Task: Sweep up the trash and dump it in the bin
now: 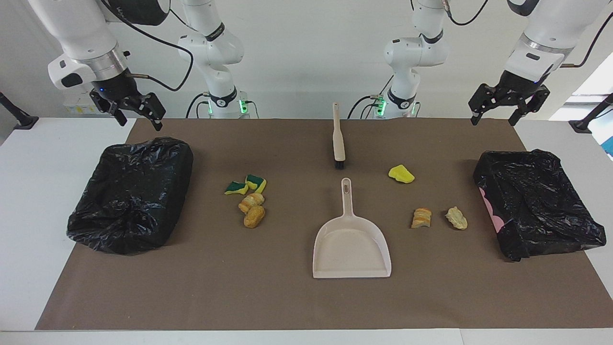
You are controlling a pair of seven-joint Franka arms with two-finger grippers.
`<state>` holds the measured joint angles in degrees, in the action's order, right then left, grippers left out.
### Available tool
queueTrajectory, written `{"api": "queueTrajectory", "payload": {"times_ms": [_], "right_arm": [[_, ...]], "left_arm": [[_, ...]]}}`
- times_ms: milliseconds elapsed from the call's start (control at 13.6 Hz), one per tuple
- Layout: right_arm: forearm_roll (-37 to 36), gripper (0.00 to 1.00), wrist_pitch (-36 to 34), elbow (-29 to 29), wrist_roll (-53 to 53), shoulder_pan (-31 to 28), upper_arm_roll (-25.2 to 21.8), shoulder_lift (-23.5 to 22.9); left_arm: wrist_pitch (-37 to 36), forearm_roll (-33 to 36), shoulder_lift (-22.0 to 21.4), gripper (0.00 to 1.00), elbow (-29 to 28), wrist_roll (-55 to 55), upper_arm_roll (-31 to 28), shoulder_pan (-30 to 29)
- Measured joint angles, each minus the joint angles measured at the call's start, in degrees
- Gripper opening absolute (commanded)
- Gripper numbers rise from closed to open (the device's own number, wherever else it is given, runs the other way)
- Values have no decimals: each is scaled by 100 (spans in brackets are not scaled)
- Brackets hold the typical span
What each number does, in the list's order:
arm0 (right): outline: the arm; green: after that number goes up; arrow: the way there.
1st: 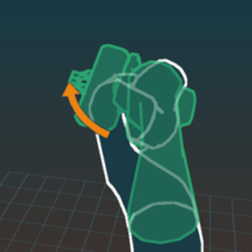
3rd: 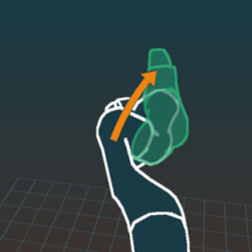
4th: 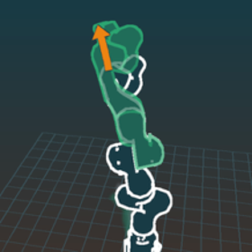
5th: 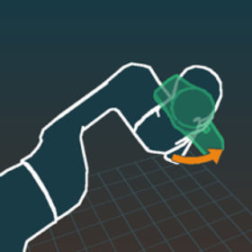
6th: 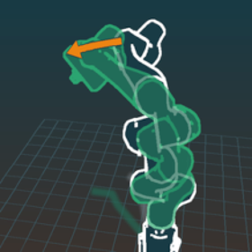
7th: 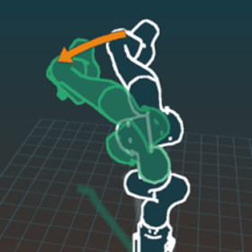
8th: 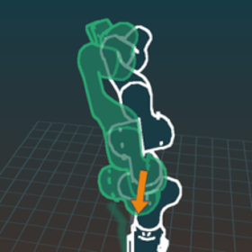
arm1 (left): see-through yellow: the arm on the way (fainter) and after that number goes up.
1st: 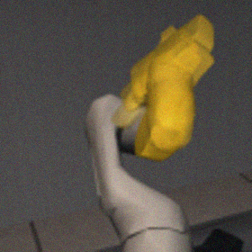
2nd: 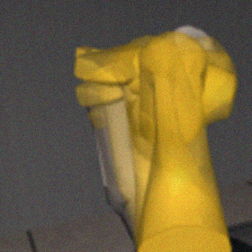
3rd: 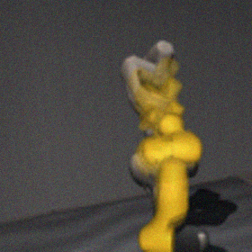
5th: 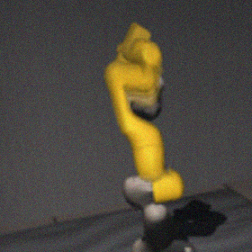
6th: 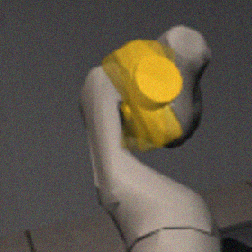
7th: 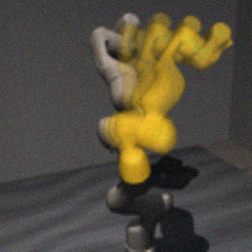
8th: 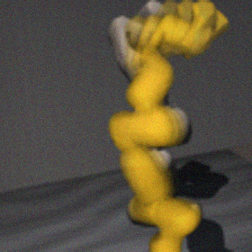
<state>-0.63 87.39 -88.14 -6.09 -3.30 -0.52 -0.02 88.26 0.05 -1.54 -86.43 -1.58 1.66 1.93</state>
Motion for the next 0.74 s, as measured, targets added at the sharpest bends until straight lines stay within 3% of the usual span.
{"api": "queueTrajectory", "payload": {"times_ms": [736], "right_arm": [[2, 100, -141, -6, 1, -7, 34, 13]], "left_arm": [[0, 0, 0, 100, 0, 0, 0, 0]]}}
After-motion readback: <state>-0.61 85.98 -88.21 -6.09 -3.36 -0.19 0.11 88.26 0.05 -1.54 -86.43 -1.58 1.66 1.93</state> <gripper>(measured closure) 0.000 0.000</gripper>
